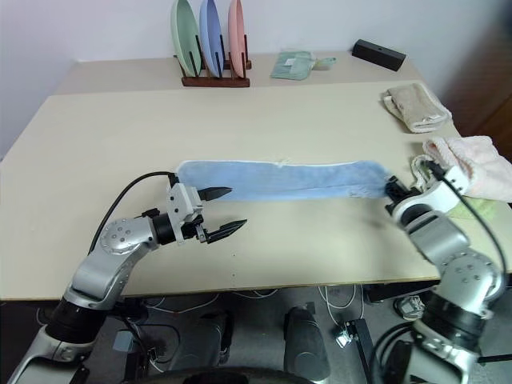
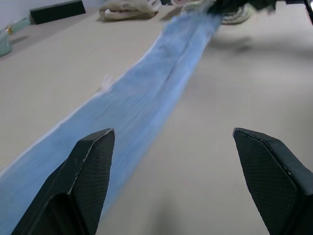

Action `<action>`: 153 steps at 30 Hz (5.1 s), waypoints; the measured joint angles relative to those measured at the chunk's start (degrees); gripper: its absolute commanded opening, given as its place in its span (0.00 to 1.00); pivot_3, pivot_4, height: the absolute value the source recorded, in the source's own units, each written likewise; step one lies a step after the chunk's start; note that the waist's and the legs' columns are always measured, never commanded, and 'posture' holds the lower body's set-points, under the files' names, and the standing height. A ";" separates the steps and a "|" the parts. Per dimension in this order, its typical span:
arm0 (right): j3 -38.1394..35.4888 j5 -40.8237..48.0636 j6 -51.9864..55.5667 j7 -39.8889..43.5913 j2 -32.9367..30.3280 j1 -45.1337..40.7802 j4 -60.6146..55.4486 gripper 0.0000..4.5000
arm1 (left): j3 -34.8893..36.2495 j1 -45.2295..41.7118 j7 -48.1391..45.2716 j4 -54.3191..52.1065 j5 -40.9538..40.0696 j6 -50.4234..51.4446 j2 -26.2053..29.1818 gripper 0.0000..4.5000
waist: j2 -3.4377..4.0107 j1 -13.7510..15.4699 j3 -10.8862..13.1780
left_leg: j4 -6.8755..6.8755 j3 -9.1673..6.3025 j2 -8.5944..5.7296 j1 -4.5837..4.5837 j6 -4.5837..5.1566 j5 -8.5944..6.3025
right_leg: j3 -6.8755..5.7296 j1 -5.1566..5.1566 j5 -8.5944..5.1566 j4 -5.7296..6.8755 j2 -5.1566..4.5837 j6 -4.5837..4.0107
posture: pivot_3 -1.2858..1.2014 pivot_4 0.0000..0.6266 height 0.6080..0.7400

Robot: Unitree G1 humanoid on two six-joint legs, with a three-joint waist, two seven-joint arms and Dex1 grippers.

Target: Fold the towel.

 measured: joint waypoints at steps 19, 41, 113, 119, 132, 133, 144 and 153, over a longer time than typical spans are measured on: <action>47.40 -28.20 -2.59 30.36 -3.00 -11.76 -7.29 0.00 | 0.31 -0.81 2.82 1.03 1.51 -0.09 -1.05 0.88 | 0.00 0.41 0.00 | 0.01 0.01 0.08 -0.19 0.08 -0.05 | 0.00 0.04 0.14 -0.53 0.10 0.09 | 0.52 0.24 1.00; 32.37 -28.88 -7.35 46.91 -4.67 -4.80 -15.90 0.41 | 3.30 1.40 4.83 0.99 1.46 0.90 0.15 0.88 | -0.02 0.01 0.00 | -0.02 0.02 0.10 -0.05 0.08 -0.05 | -0.01 0.11 0.17 -0.50 0.11 0.07 | 0.52 0.24 1.00; 46.79 -55.97 -35.22 62.23 -1.90 -2.67 -10.11 1.00 | 41.32 -4.21 59.46 5.00 -51.81 25.60 -20.97 0.02 | -0.18 0.30 -0.04 | 0.01 -0.38 0.03 0.05 0.00 -0.03 | -0.30 0.45 0.11 -0.67 0.10 -0.05 | 0.52 0.24 1.00; 46.78 -56.03 -35.32 62.70 -2.30 -2.55 -10.11 1.00 | 44.22 -3.64 50.52 4.99 -52.16 24.74 -8.83 0.02 | -0.21 0.58 -0.02 | 0.03 -0.38 0.02 0.04 0.00 -0.03 | -0.31 0.47 0.06 -0.69 0.10 -0.13 | 0.52 0.24 1.00; 46.58 -57.15 -36.23 62.37 -2.40 -2.33 -8.59 1.00 | 4.60 -15.16 29.36 -4.64 -33.37 31.07 -3.18 0.02 | -0.29 0.22 0.03 | -0.05 -0.38 -0.02 0.02 -0.02 -0.02 | -0.29 0.47 0.14 -0.73 0.09 0.02 | 0.52 0.24 1.00; 46.55 -57.29 -36.23 62.13 -2.42 -2.19 -8.59 1.00 | 1.54 -15.56 28.80 -3.83 -31.38 31.10 -4.27 0.02 | -0.29 0.19 0.03 | -0.04 -0.38 -0.02 0.02 -0.02 -0.02 | -0.28 0.47 0.14 -0.73 0.09 0.03 | 0.52 0.24 1.00; 46.05 -58.32 -36.01 60.74 -3.42 0.04 -8.85 1.00 | -4.41 -15.58 25.33 1.88 -21.04 33.27 -7.00 0.21 | -0.28 0.36 0.04 | -0.03 -0.41 0.00 -0.01 -0.02 -0.02 | -0.28 0.43 0.13 -0.71 0.11 0.04 | 0.52 0.24 1.00; 44.95 -57.73 -34.24 60.03 -2.91 -0.41 -8.80 0.70 | 11.74 -12.34 21.33 -4.43 -29.09 33.48 -5.02 0.82 | -0.28 -0.08 0.05 | -0.06 -0.42 0.02 0.03 -0.02 -0.02 | -0.27 0.41 0.14 -0.68 0.11 0.05 | 0.52 0.24 1.00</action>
